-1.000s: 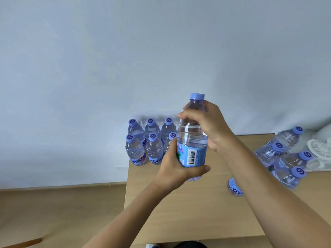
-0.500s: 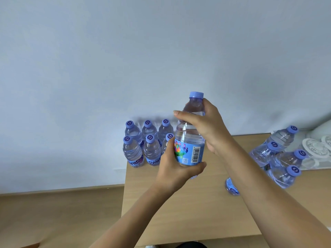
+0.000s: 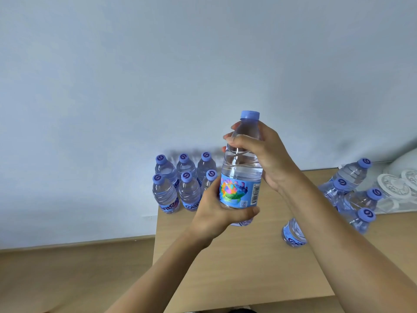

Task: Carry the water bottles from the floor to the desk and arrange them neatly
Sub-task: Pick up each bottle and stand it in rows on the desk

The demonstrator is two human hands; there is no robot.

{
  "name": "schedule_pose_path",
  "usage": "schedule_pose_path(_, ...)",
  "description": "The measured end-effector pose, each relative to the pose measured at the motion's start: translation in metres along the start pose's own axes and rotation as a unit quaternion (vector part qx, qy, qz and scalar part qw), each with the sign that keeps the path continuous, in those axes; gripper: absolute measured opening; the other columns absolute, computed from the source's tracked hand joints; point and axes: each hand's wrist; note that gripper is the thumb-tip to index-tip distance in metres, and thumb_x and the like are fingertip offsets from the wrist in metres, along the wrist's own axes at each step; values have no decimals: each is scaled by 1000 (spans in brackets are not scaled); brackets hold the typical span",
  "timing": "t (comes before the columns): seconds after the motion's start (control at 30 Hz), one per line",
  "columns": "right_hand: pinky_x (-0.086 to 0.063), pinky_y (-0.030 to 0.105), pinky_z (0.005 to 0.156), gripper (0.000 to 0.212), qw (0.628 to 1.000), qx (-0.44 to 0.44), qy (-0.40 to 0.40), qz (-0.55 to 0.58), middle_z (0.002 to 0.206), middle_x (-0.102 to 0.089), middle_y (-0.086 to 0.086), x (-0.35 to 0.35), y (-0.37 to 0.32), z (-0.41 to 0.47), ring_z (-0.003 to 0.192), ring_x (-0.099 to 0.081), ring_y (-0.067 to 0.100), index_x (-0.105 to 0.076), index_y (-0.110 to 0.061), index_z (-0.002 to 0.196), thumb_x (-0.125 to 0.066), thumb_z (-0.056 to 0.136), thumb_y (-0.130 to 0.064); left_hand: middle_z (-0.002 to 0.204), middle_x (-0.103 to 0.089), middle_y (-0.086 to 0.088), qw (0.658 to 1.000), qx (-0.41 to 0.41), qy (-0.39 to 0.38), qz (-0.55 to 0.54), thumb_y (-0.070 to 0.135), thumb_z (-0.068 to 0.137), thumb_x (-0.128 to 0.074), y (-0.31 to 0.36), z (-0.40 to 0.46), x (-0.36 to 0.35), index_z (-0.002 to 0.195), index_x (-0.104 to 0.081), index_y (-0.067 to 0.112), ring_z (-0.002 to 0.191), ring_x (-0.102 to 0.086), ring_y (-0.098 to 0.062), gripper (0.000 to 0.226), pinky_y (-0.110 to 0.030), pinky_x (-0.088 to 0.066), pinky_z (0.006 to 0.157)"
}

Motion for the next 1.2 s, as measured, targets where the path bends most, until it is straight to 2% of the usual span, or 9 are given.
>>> schedule_pose_path(0.13, -55, 23, 58, 37, 997, 17, 54, -60, 80, -67, 1, -5, 5, -1, 68, -70, 15, -59, -12, 98, -84, 71, -16, 85, -73, 3, 998, -20, 48, 39, 7, 60, -89, -1, 2, -4, 101, -60, 16, 73, -69, -9, 50, -21, -54, 61)
schedule_pose_path(0.27, -54, 25, 57, 27, 992, 20, 96, -81, 70, -66, -3, -6, 12, -2, 63, -68, 15, -58, -14, 87, -81, 73, -11, 87, -73, 1, 997, -25, 56, 48, 5, 62, -88, -3, 1, -7, 102, -59, 17, 74, -70, -11, 51, -25, -56, 60)
schedule_pose_path(0.4, -53, 29, 56, 22, 996, 10, 74, -56, 66, -64, 0, -3, 8, 0, 59, -64, 17, -59, -16, 77, -76, 67, -6, 92, -73, 0, 999, -5, 23, 24, 10, 59, -91, -2, -1, -6, 108, -59, 17, 82, -71, -14, 59, -26, -57, 66)
schedule_pose_path(0.57, -55, 36, 63, 24, 1000, -14, 12, -15, 77, -64, 10, 1, -1, 2, 68, -64, 26, -60, -14, 79, -73, 60, -8, 88, -70, -9, 998, 34, -43, -32, 6, 63, -86, 2, 1, -2, 114, -57, 2, 76, -67, -22, 59, -33, -56, 66)
schedule_pose_path(0.73, -57, 40, 73, 27, 1000, 0, 2, -23, 88, -69, 9, 3, -5, 1, 83, -69, 29, -60, -16, 88, -74, 64, -11, 87, -73, -2, 1000, 7, -9, 10, 10, 61, -88, 6, 2, -3, 106, -61, 9, 78, -70, -18, 53, -31, -56, 67)
schedule_pose_path(0.83, -58, 32, 63, 38, 999, 17, 26, -32, 82, -68, 3, -1, -4, -4, 72, -72, 22, -57, -11, 99, -80, 69, -12, 81, -73, 3, 999, -12, 31, 24, 9, 59, -87, 5, 0, -9, 98, -61, 15, 72, -69, -11, 47, -22, -54, 61)
schedule_pose_path(0.97, -54, 22, 58, 41, 992, 37, 90, -78, 77, -68, -3, -6, 0, -9, 65, -70, 13, -58, -7, 101, -85, 70, -12, 82, -72, 4, 996, -34, 71, 39, 6, 59, -89, 4, -3, -17, 97, -60, 18, 68, -67, -5, 49, -16, -52, 58)
schedule_pose_path(1.1, -54, 26, 57, 34, 994, 30, 86, -53, 73, -66, 0, -5, -3, -9, 62, -66, 15, -58, -9, 92, -75, 63, -10, 89, -72, 6, 999, -23, 46, 18, 8, 57, -92, 3, -6, -15, 104, -59, 19, 78, -69, -7, 59, -21, -55, 63)
schedule_pose_path(1.2, -56, 33, 61, 28, 998, 23, 49, 7, 76, -66, 4, -1, -7, -8, 64, -66, 22, -59, -13, 87, -72, 63, -6, 95, -71, -3, 1000, -9, 13, -27, 9, 57, -91, 6, -7, -11, 112, -58, 16, 83, -69, -16, 64, -32, -57, 65)
Point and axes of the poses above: each hand's wrist, its own z-axis towards the middle knuckle, its own x-axis out of the back of the hand, y = z × x
